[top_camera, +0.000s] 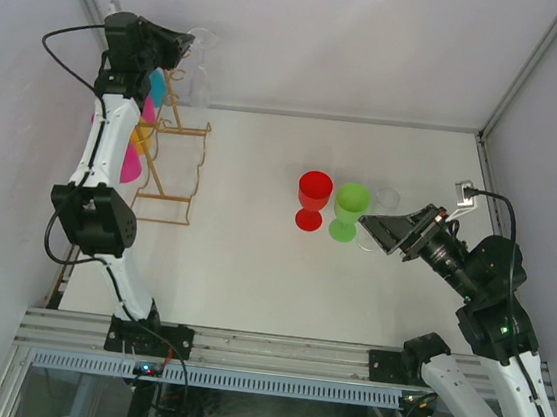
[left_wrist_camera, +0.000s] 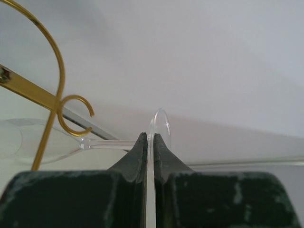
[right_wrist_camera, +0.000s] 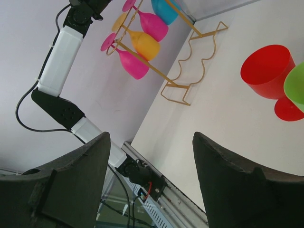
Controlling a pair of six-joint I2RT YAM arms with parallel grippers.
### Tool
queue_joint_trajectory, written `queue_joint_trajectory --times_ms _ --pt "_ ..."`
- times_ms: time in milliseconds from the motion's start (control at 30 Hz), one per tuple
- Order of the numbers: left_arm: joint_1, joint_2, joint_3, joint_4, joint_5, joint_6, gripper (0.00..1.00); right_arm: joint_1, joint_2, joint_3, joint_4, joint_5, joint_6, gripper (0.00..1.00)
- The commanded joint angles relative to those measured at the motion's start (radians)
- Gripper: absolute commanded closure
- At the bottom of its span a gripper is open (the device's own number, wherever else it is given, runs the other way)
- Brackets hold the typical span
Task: Take the wine glass off the wine glass rack
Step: Pick up the wine glass from the wine rack, then place the wine glass at the center of the board.
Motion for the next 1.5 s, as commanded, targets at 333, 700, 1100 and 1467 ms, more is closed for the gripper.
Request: queue_joint_trajectory --times_ms 333,700,1100,1467 --pt "-0.11 -0.348 -0.278 0.204 0.363 0.179 1.0 -0.002 0.009 0.008 0.095 -0.017 0.002 0.3" --pt "-0.294 -0.792 -0.821 0.295 0.371 0.291 1.0 0.0 -0.008 0.007 0.154 -0.059 0.054 0.32" --pt "-0.446 -1.135 -1.183 0.315 0.31 0.246 1.0 0.105 0.111 0.003 0.211 -0.153 0.102 0.32" --pt "-0.673 -1.242 -1.348 0.337 0.223 0.195 1.0 0.267 0.241 -0.025 0.262 -0.094 0.107 0.38"
